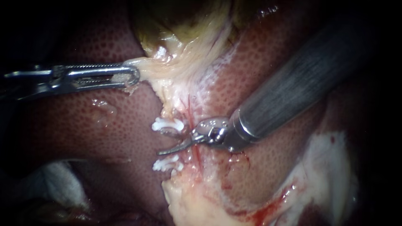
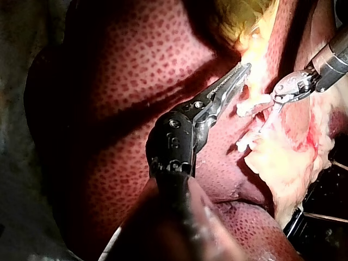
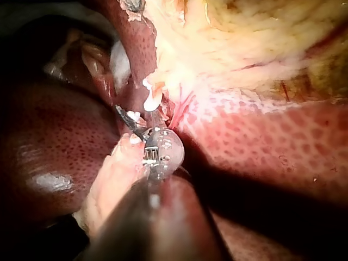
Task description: Go back from the cut left tube
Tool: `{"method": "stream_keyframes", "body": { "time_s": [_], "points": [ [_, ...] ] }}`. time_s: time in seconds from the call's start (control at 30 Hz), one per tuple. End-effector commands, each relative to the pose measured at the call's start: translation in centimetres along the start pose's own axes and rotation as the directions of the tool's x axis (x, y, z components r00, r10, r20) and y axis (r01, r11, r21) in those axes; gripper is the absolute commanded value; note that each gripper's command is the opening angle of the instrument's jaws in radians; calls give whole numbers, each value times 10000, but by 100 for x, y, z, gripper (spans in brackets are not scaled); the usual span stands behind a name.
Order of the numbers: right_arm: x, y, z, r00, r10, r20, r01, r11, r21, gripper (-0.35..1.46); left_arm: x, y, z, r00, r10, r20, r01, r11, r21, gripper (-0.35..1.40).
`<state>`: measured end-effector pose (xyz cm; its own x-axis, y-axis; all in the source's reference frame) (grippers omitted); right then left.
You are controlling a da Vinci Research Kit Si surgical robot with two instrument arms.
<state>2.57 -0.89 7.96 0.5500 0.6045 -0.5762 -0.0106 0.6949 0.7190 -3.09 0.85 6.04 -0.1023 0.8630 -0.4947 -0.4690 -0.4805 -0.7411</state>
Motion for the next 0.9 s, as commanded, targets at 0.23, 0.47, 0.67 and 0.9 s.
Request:
{"method": "stream_keyframes", "body": {
  "time_s": [0.23,0.47,0.67,0.9],
  "points": [
    [-20,-19,-45,9941,-1086,58,1085,9940,120,143,0,-1,0,10000,2,1,-2,10000,-8,-35],
    [-24,-18,-110,9861,-1661,56,1662,9845,-562,143,0,-1,0,10000,2,1,-2,10000,-8,-35],
    [-9,-17,-166,9744,-2242,-148,2207,9675,-1232,143,0,-1,1,10000,3,0,-3,10000,-6,-35],
    [10,-26,-196,9621,-2719,-196,2633,9453,-1924,143,-1,-1,4,10000,-53,-8,53,10000,14,-35]
  ]
}}
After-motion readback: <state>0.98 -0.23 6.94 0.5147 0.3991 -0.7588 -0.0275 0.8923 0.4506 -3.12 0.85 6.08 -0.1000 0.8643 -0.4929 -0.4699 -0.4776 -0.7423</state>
